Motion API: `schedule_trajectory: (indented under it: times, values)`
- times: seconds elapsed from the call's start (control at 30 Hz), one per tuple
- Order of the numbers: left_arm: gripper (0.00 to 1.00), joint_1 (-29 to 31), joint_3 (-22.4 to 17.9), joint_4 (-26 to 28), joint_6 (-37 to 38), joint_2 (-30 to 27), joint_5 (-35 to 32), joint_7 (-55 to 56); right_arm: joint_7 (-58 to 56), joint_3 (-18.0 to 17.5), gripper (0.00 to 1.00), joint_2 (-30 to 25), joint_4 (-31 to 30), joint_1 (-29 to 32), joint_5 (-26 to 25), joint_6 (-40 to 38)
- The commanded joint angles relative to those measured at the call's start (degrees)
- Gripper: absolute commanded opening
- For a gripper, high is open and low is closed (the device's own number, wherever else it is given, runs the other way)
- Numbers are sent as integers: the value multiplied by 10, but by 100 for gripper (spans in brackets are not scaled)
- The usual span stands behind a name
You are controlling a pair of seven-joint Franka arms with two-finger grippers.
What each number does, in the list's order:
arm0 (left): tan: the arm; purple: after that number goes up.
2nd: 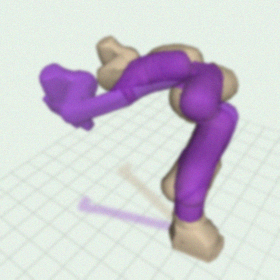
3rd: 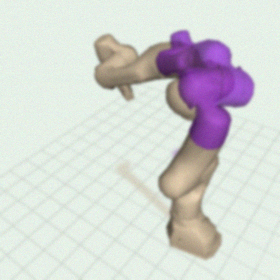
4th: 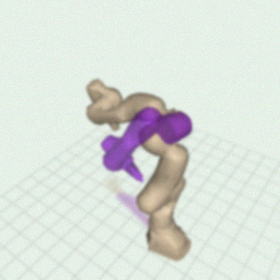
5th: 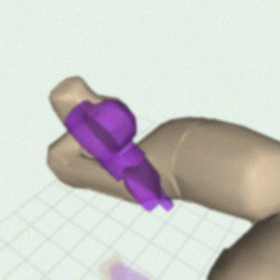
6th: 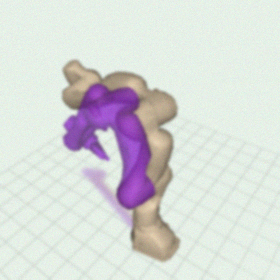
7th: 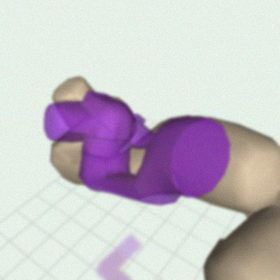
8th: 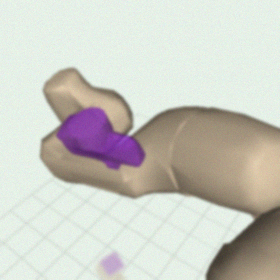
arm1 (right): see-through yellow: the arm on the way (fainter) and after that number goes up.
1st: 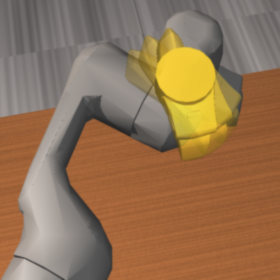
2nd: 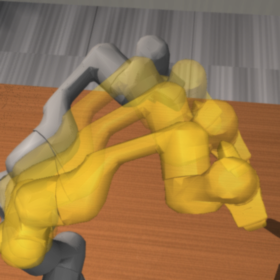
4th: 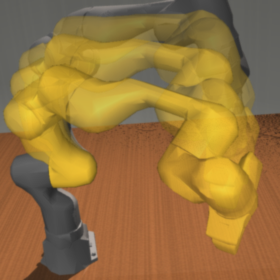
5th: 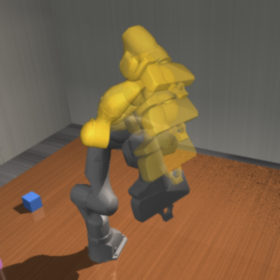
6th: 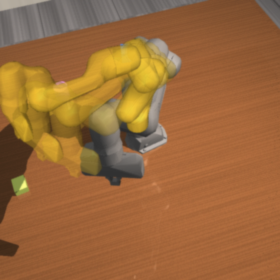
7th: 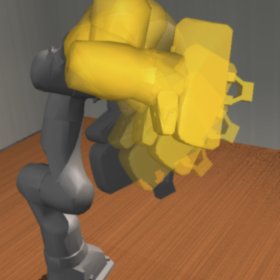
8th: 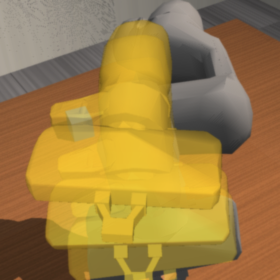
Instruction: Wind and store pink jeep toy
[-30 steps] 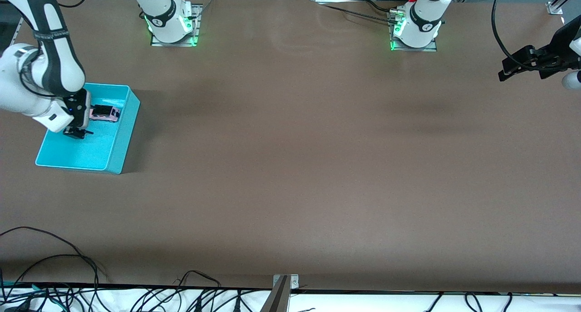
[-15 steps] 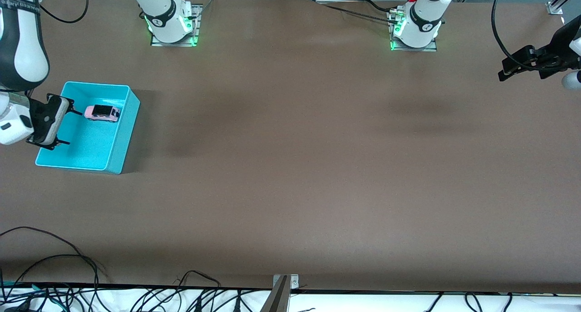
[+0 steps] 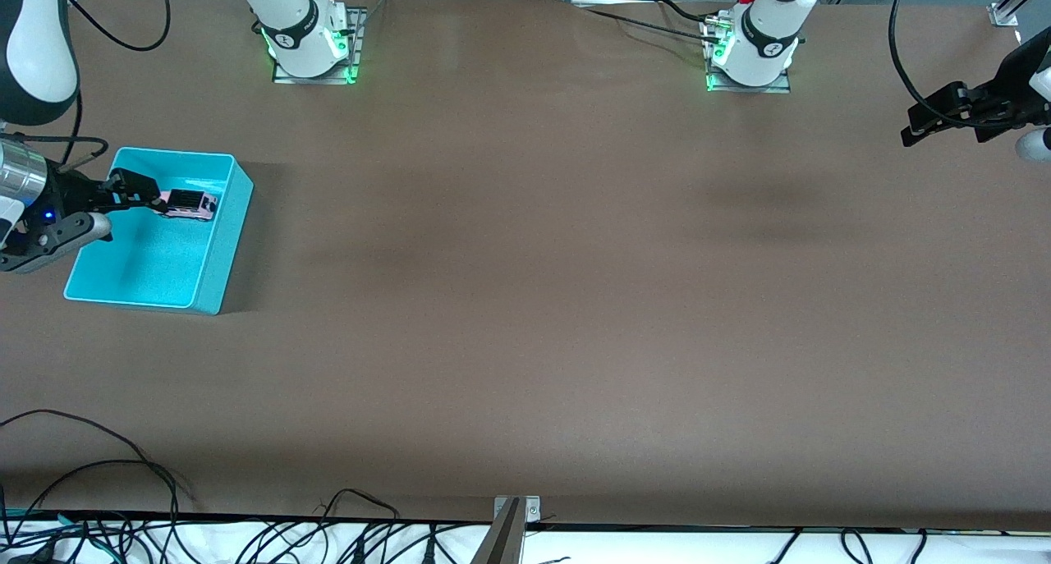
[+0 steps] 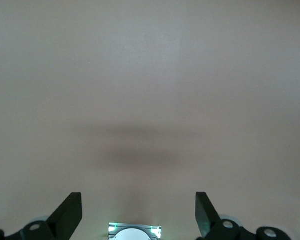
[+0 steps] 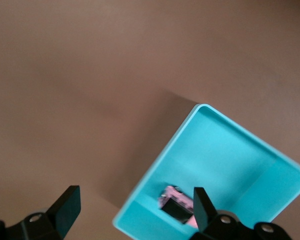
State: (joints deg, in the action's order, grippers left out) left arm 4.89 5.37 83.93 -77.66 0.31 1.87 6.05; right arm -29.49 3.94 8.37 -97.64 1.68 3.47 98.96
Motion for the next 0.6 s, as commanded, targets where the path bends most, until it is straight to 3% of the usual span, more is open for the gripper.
schedule_trajectory:
  times: [0.0, 0.2, 0.57]
  values:
    - [100, -1, -3, -8, 9, 2, 12, -10, 180, -19, 100, 4, 55, -4, -19, -56]
    - [100, -1, -3, -8, 9, 2, 12, -10, 308, -25, 100, 9, 93, -16, -45, -89]
    - [100, -1, -3, -8, 10, 2, 12, -10, 305, -24, 100, 9, 94, -15, -41, -90]
